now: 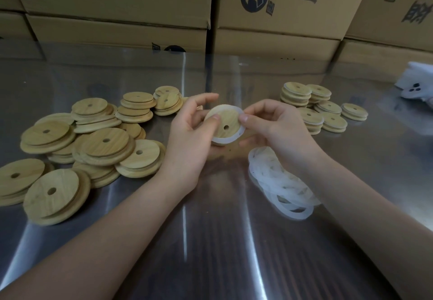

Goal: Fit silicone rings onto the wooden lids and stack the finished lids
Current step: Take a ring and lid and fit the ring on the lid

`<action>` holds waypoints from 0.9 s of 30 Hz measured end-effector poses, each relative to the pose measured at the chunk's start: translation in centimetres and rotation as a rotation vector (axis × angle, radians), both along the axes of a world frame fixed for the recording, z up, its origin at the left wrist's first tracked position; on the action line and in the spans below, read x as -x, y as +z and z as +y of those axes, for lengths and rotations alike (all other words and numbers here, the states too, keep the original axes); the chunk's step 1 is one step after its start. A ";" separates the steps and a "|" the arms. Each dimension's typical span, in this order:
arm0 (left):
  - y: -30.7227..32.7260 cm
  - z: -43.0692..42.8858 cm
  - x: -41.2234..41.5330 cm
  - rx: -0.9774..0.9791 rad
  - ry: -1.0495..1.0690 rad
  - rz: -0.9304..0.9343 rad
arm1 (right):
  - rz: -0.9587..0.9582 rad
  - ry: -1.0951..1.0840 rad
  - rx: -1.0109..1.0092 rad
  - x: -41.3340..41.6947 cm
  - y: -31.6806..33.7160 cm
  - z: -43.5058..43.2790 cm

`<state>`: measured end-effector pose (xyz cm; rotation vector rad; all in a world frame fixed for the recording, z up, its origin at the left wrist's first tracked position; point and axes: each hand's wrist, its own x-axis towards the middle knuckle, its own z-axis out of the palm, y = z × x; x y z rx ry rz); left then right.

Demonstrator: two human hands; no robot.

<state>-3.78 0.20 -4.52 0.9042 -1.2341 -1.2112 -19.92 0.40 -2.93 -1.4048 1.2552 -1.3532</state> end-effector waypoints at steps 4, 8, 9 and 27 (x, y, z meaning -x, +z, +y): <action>-0.1 -0.1 0.0 -0.001 0.007 -0.102 | 0.093 -0.022 0.057 0.4 0.0 -0.2; -0.2 0.2 0.0 0.151 0.059 -0.317 | 0.203 -0.015 0.118 0.9 0.0 -0.4; -0.2 0.3 0.0 0.172 0.080 -0.354 | 0.232 -0.004 0.140 1.0 0.0 -0.4; -0.4 0.4 0.3 0.412 0.211 -0.428 | 0.276 0.070 0.329 0.8 0.0 -0.2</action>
